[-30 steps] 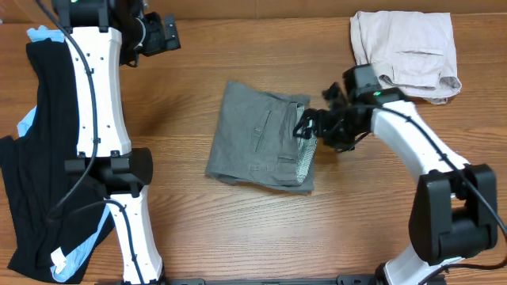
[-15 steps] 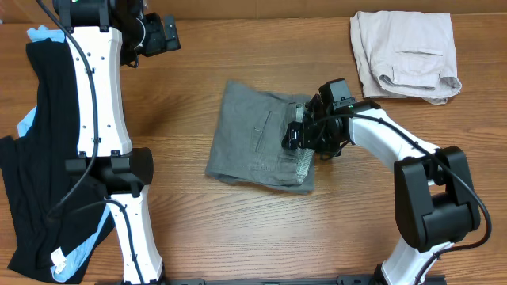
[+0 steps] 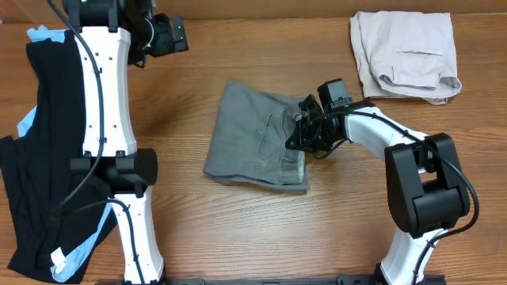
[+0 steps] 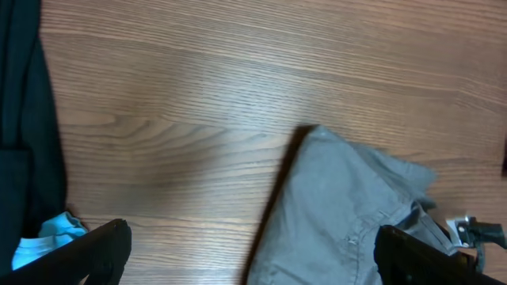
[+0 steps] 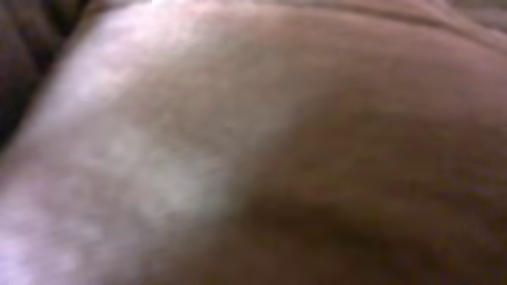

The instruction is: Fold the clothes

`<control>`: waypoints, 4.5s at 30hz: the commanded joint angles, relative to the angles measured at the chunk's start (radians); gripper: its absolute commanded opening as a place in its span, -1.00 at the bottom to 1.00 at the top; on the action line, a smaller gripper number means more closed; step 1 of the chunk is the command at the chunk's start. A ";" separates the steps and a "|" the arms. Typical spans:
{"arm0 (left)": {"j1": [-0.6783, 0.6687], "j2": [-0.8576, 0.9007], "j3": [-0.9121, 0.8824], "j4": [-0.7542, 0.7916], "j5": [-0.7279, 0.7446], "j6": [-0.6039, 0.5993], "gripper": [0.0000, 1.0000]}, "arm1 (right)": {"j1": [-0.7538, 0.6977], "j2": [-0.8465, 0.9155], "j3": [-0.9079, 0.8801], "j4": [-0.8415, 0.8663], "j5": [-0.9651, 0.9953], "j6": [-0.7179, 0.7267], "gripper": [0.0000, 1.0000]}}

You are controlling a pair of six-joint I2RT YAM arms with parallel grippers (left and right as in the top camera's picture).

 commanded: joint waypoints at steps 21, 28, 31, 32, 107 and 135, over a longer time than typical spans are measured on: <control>-0.006 -0.018 -0.005 -0.002 -0.067 0.005 1.00 | -0.270 -0.211 0.253 0.170 -0.436 0.235 -0.92; -0.006 -0.017 -0.005 -0.002 -0.082 0.004 1.00 | -0.366 -0.213 0.264 0.478 -0.436 0.430 -0.92; -0.006 -0.017 -0.005 -0.002 -0.089 0.005 0.99 | -0.421 -0.213 0.264 0.617 -0.408 0.498 -0.92; -0.006 -0.017 -0.005 -0.002 -0.089 0.005 0.99 | -0.435 -0.213 0.264 0.644 -0.394 0.510 -0.92; -0.006 -0.007 -0.005 0.021 -0.089 -0.006 1.00 | -0.564 0.081 0.316 0.774 0.503 -0.237 0.81; -0.006 -0.007 -0.005 0.050 -0.089 -0.006 1.00 | -0.565 -0.104 0.455 0.343 0.499 -0.229 1.00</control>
